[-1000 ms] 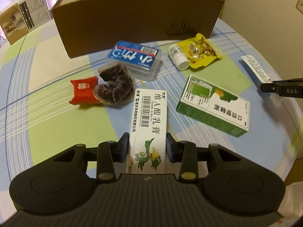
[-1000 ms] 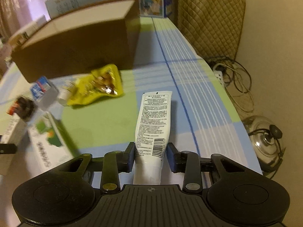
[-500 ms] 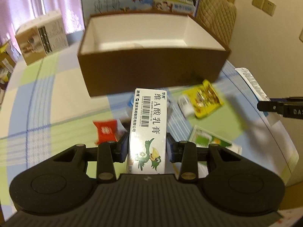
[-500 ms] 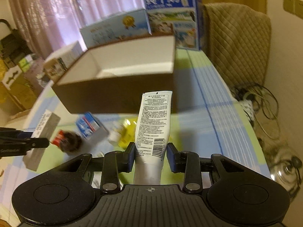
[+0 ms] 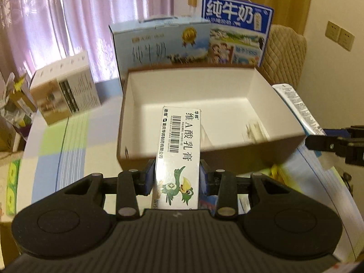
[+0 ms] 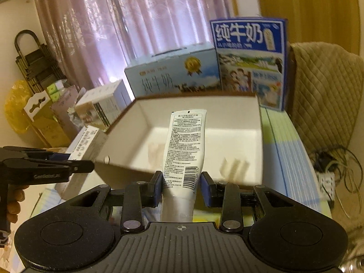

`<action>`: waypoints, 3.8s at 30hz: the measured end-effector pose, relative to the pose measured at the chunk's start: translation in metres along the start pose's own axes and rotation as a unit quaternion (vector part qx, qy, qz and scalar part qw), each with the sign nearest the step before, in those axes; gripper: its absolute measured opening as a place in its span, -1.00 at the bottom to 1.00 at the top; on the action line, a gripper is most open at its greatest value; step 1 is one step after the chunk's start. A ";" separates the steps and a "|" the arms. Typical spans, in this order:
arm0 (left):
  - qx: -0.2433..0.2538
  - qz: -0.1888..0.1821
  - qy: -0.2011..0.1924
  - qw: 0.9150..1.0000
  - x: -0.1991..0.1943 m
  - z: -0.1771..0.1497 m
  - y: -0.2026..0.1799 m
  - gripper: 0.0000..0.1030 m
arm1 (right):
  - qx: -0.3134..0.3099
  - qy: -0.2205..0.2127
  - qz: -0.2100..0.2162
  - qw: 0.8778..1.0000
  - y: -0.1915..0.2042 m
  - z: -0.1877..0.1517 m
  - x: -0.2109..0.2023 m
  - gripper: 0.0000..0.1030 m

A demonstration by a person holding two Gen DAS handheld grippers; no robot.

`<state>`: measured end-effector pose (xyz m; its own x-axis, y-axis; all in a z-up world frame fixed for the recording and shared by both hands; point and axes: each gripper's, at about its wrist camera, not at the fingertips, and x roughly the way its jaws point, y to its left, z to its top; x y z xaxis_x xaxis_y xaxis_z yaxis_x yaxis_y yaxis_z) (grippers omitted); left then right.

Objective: Organize objects
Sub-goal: 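Carry the tube and medicine box into the brown box and release both, then withdraw both tools from the box toward the remaining items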

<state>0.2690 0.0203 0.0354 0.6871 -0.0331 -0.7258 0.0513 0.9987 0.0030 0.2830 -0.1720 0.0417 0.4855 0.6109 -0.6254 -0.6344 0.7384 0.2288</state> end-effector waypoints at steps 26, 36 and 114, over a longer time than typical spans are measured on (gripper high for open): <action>-0.022 0.048 0.087 0.995 0.145 0.064 0.015 -0.33 | 0.056 0.072 -0.025 0.995 -0.037 0.037 0.125 -0.38; -0.016 0.049 0.128 0.990 0.174 0.044 0.014 -0.33 | 0.061 0.094 -0.028 0.993 -0.043 0.028 0.144 -0.38; -0.067 -0.007 0.034 0.997 -0.034 -0.042 -0.016 0.64 | 0.057 0.033 -0.014 0.998 -0.008 -0.042 -0.023 0.45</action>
<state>0.2149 0.0073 0.0312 0.6366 -0.0494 -0.7696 -0.0395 0.9945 -0.0966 0.2522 -0.2040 0.0232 0.4597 0.5720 -0.6793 -0.5469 0.7850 0.2909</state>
